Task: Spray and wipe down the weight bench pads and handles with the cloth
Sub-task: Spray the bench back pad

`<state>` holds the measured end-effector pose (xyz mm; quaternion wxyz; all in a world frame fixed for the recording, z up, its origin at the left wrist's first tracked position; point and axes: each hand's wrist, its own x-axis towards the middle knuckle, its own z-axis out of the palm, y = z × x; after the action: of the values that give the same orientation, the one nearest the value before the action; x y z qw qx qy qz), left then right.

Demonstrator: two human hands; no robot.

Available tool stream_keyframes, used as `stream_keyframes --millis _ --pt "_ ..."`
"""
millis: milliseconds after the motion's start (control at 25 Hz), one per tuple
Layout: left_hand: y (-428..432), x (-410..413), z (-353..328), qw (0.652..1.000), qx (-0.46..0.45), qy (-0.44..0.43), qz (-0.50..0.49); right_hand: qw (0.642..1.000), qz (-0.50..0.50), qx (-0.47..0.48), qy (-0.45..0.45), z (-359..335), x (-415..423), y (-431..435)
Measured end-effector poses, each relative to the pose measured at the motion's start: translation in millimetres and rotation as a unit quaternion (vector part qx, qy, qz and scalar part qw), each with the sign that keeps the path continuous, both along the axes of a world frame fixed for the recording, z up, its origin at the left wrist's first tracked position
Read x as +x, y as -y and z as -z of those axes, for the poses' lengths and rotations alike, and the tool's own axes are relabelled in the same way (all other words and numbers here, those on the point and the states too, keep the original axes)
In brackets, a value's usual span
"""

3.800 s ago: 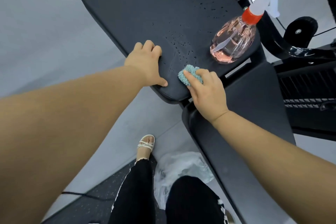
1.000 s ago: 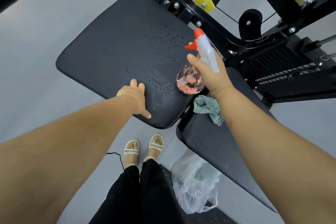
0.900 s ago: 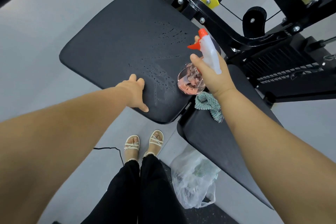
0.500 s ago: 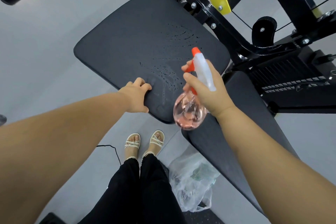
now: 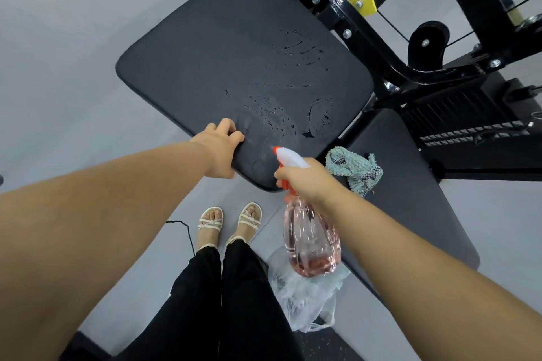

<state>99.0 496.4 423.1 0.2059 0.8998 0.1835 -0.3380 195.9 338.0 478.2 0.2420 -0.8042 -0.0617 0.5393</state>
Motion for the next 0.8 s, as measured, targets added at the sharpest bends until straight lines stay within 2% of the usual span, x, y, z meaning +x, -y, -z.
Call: stream_keyframes --millis 120,200,440,800 --pt "-1.7 1.0 -1.6 1.000 -0.003 -0.011 0.005 1.000 0.011 -0.014 -0.019 -5.0 2.1 7.1" --pt "-2.5 1.8 -3.3 1.000 -0.007 -0.015 0.005 0.997 0.070 -0.005 -0.015 -12.7 10.2 11.5" --pt "-1.6 8.6 -6.8 0.999 -0.012 -0.036 -0.001 0.977 0.202 0.018 0.061 -38.1 59.3 2.8" --pt "-0.4 6.6 -2.0 0.999 -0.026 -0.029 -0.021 0.989 0.141 0.038 0.032 -31.7 69.5 -37.0"
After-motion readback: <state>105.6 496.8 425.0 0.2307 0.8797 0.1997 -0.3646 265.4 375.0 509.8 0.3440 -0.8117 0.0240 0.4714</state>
